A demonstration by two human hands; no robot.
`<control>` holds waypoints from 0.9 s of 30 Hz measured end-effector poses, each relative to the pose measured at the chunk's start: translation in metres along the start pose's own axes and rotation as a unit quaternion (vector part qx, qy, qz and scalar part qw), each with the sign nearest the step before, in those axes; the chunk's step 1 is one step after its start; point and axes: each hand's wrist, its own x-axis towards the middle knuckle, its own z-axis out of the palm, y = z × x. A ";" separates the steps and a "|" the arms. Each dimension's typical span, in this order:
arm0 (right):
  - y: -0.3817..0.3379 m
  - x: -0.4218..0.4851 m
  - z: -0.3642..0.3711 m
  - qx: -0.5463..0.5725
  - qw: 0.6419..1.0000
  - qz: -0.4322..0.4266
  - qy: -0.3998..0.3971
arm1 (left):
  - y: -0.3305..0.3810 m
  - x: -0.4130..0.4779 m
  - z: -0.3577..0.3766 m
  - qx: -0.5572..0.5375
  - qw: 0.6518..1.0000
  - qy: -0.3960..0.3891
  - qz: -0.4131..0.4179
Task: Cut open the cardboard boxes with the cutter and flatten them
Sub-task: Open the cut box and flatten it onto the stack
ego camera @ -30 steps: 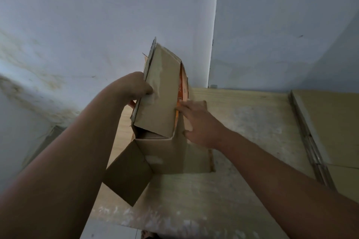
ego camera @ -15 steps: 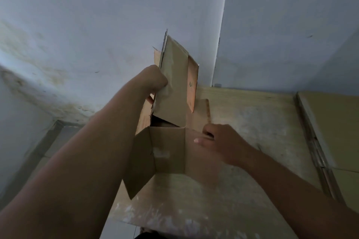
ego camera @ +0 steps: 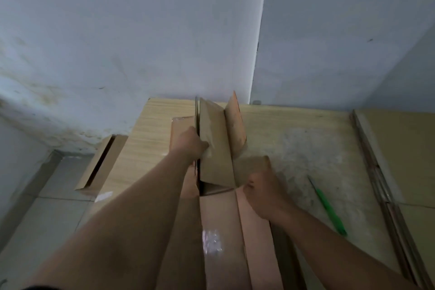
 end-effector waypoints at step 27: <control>0.094 0.006 0.057 -0.162 0.970 0.160 0.083 | -0.129 -0.018 0.128 0.218 0.959 0.106 0.145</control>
